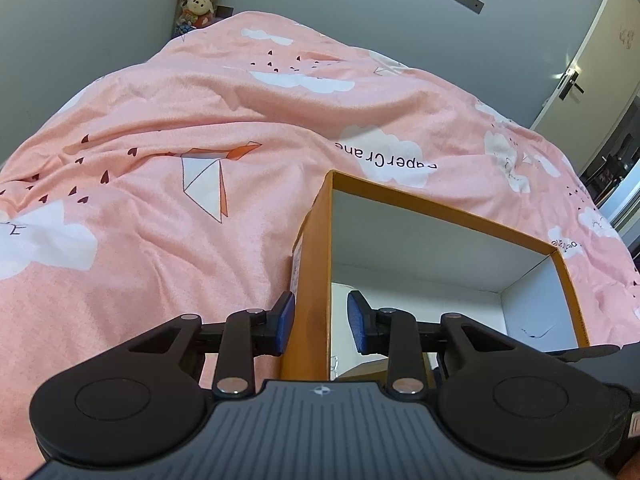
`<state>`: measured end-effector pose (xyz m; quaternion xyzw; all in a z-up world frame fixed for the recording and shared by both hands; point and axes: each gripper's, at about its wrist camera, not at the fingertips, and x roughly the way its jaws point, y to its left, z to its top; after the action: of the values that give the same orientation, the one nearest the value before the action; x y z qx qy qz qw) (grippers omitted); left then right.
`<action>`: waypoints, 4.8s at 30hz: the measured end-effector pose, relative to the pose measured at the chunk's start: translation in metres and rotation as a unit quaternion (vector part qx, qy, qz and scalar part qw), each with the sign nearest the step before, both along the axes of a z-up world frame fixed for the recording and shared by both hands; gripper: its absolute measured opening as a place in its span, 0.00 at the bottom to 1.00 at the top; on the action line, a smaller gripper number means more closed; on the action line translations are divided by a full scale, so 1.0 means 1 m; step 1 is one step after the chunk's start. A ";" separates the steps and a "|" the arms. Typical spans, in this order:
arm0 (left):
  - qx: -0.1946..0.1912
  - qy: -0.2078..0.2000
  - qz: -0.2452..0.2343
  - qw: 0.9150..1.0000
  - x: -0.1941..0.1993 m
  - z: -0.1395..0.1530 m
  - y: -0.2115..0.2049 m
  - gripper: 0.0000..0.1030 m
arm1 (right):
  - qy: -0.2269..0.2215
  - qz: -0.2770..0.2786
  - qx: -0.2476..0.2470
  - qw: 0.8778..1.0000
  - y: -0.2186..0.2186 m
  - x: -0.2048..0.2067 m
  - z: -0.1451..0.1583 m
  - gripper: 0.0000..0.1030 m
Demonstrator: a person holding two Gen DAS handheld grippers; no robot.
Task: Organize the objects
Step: 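Lower the white case into the orange box and open the left gripper, then lower the gold cube into the box beside the white case, open right gripper, then move both grippers back toward the remaining items beside the box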
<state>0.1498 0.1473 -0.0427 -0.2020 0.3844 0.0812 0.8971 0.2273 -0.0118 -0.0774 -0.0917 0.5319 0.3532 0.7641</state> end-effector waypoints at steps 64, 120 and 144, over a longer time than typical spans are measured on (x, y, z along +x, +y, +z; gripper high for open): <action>-0.109 0.004 0.012 0.994 0.031 -0.006 0.041 0.26 | -0.528 0.411 -0.116 0.734 0.035 -0.043 -0.053 0.48; 0.088 -0.026 -0.028 0.995 -0.003 0.047 -0.012 0.26 | -0.284 0.231 0.009 0.930 0.007 -0.002 0.020 0.14; 0.345 -0.009 -0.093 0.934 -0.174 0.039 -0.022 0.52 | -0.294 -0.002 0.091 0.951 -0.167 -0.142 0.051 0.35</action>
<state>-0.0245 0.1251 -0.0033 0.1558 0.3422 0.1227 0.9184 0.0854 -0.1785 -0.0264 -0.1211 0.2494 0.3560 0.8924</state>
